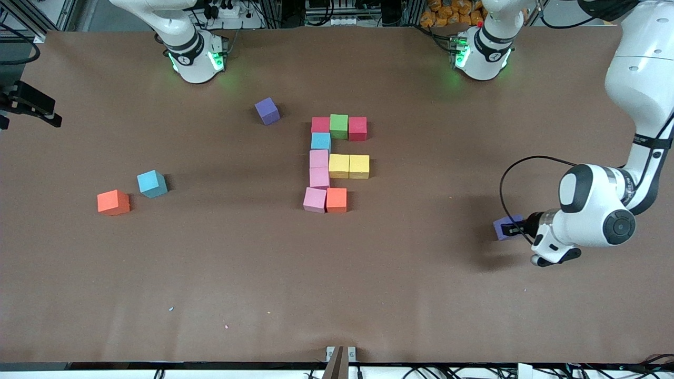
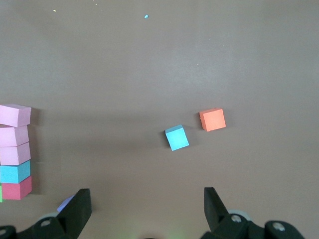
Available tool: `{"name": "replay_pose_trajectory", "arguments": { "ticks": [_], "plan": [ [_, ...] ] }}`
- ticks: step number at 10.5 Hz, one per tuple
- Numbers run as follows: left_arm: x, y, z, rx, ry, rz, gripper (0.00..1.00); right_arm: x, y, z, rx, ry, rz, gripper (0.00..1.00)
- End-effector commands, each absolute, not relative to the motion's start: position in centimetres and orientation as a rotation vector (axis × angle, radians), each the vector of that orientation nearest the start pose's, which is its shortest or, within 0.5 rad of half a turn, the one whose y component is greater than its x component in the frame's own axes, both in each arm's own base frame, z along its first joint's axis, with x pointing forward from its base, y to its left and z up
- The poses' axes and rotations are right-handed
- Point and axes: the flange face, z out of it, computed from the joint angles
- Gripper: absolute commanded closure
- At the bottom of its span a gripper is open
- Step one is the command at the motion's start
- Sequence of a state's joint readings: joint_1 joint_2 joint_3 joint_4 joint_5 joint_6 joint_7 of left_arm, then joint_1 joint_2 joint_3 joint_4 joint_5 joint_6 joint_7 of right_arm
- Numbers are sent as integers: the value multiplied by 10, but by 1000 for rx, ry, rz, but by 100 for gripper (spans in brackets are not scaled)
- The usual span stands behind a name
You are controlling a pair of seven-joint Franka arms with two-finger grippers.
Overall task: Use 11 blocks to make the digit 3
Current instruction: 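Carry the purple cube to the row beside orange with the left gripper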
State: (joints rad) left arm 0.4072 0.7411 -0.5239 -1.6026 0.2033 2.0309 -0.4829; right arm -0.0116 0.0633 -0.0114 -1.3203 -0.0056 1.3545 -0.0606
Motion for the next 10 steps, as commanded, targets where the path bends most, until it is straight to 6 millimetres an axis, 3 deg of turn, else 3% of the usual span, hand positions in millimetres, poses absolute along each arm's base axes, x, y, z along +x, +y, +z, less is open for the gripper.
{"name": "replay_pose_trajectory", "arguments": {
  "ticks": [1, 3, 7, 9, 10],
  "plan": [
    [664, -62, 233, -3149, -725, 460, 88, 546, -15, 688, -3131, -34, 47, 0],
    [659, -109, 243, -3088, -949, 501, 88, 546, -15, 688, -3131, -34, 47, 0],
    [647, -203, 260, -2933, -1238, 485, 90, 546, -15, 688, -3131, -34, 47, 0],
    [636, -242, 270, -2879, -1386, 525, 90, 546, -15, 688, -3131, -34, 47, 0],
    [636, -250, 271, -2805, -1529, 519, 90, 546, -15, 688, -3131, -37, 47, 0]
  ]
}}
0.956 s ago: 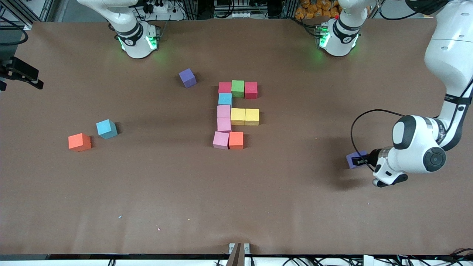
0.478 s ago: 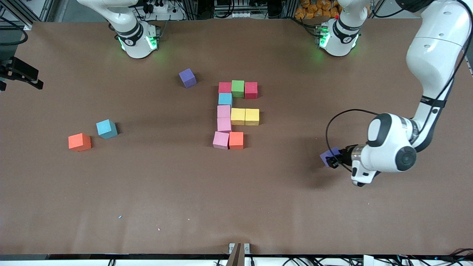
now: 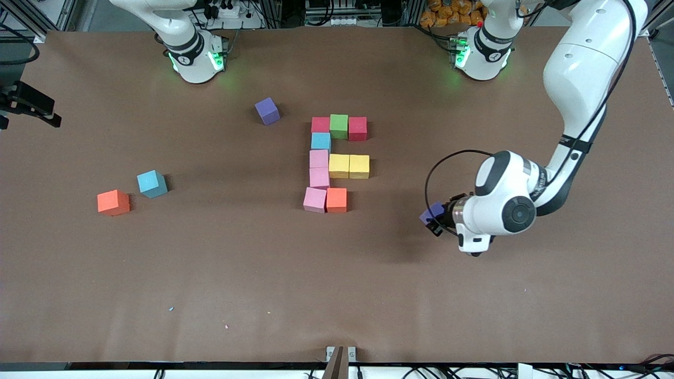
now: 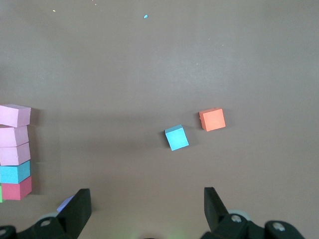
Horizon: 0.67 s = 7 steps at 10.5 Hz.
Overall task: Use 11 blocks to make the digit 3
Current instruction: 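Carry the purple cube to the row beside orange with the left gripper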
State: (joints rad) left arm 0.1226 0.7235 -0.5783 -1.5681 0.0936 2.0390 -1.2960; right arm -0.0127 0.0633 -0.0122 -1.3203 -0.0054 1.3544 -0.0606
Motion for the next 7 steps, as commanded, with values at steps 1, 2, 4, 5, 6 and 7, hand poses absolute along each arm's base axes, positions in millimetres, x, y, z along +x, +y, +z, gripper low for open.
{"name": "replay_pose_trajectory", "arguments": {
  "ticks": [1, 2, 4, 5, 6, 7],
  "plan": [
    [636, -259, 271, -2745, -1656, 502, 90, 546, -15, 688, -3131, -37, 47, 0],
    [633, -277, 270, -2702, -1750, 493, 90, 546, -15, 688, -3131, -37, 47, 0],
    [628, -313, 273, -2556, -2032, 469, 89, 546, -15, 688, -3131, -37, 47, 0],
    [625, -325, 273, -2477, -2137, 474, 89, 546, -15, 688, -3131, -37, 47, 0],
    [619, -338, 270, -2410, -2204, 483, 89, 546, -15, 688, -3131, -37, 47, 0],
    [612, -350, 265, -2354, -2236, 495, 89, 546, -15, 688, -3131, -37, 47, 0]
  ]
}}
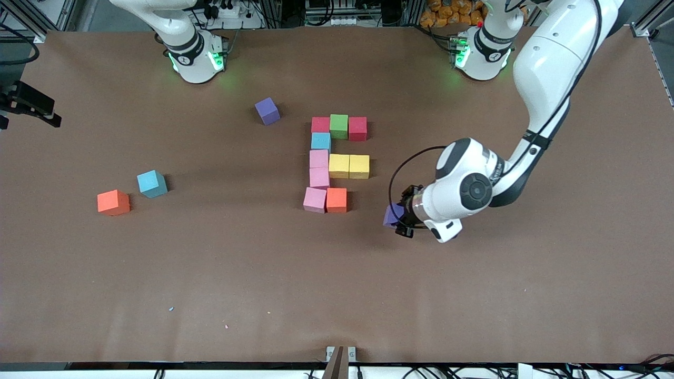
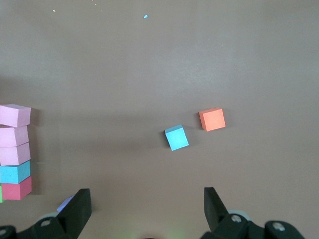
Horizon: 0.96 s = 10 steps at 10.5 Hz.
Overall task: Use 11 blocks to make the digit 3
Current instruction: 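Carry the purple cube to the row beside orange with the left gripper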
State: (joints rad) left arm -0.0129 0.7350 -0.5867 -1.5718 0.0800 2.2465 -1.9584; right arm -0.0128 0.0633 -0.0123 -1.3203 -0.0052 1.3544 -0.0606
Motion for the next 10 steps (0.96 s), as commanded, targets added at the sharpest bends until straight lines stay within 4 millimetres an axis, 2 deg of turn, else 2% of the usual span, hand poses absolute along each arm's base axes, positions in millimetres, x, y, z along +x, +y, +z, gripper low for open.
{"name": "replay_pose_trajectory", "arguments": {
  "ticks": [1, 3, 5, 6, 7, 10],
  "plan": [
    [606, -362, 259, -2309, -2276, 496, 90, 546, -15, 688, -3131, -37, 47, 0],
    [605, -372, 255, -2219, -2383, 486, 90, 546, -15, 688, -3131, -37, 47, 0],
    [594, -387, 246, -2189, -2387, 478, 89, 546, -15, 688, -3133, -36, 48, 0],
    [594, -385, 239, -2162, -2397, 447, 89, 546, -15, 688, -3131, -37, 47, 0],
    [586, -397, 237, -2154, -2391, 440, 89, 546, -15, 688, -3131, -37, 47, 0],
    [573, -412, 226, -2149, -2370, 381, 89, 546, -15, 688, -3131, -37, 47, 0]
  ]
}}
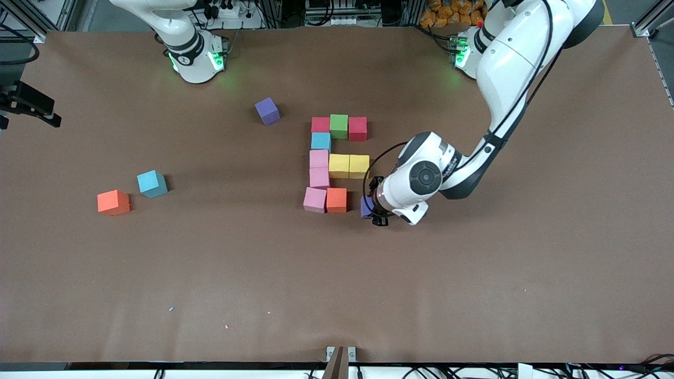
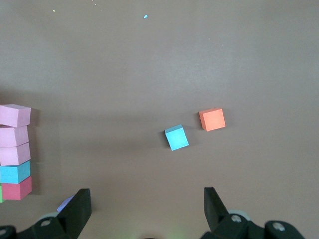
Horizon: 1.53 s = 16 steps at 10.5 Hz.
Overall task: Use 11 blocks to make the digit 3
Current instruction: 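Carry the purple cube to the row beside orange with the left gripper, then lower the purple cube beside the orange cube with the left gripper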
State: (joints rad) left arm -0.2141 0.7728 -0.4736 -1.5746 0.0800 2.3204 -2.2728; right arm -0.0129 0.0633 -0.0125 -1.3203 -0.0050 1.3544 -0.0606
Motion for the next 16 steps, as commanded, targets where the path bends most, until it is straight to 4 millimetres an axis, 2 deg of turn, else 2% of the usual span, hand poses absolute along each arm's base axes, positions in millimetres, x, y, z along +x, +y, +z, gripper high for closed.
{"name": "replay_pose_trajectory", "arguments": {
  "ticks": [1, 5, 7, 13, 16],
  "plan": [
    [570, -417, 225, 2052, 2249, -353, 89, 546, -15, 688, -3131, -37, 47, 0],
    [559, -432, 222, 2092, 2226, -324, 88, 546, -15, 688, -3131, -39, 47, 0],
    [556, -433, 210, 2117, 2215, -313, 87, 546, -15, 688, -3131, -37, 47, 0],
    [557, -440, 211, 2118, 2195, -316, 86, 546, -15, 688, -3131, -37, 50, 0],
    [554, -451, 210, 2140, 2165, -303, 82, 545, -15, 688, -3131, -37, 52, 0]
  ]
}}
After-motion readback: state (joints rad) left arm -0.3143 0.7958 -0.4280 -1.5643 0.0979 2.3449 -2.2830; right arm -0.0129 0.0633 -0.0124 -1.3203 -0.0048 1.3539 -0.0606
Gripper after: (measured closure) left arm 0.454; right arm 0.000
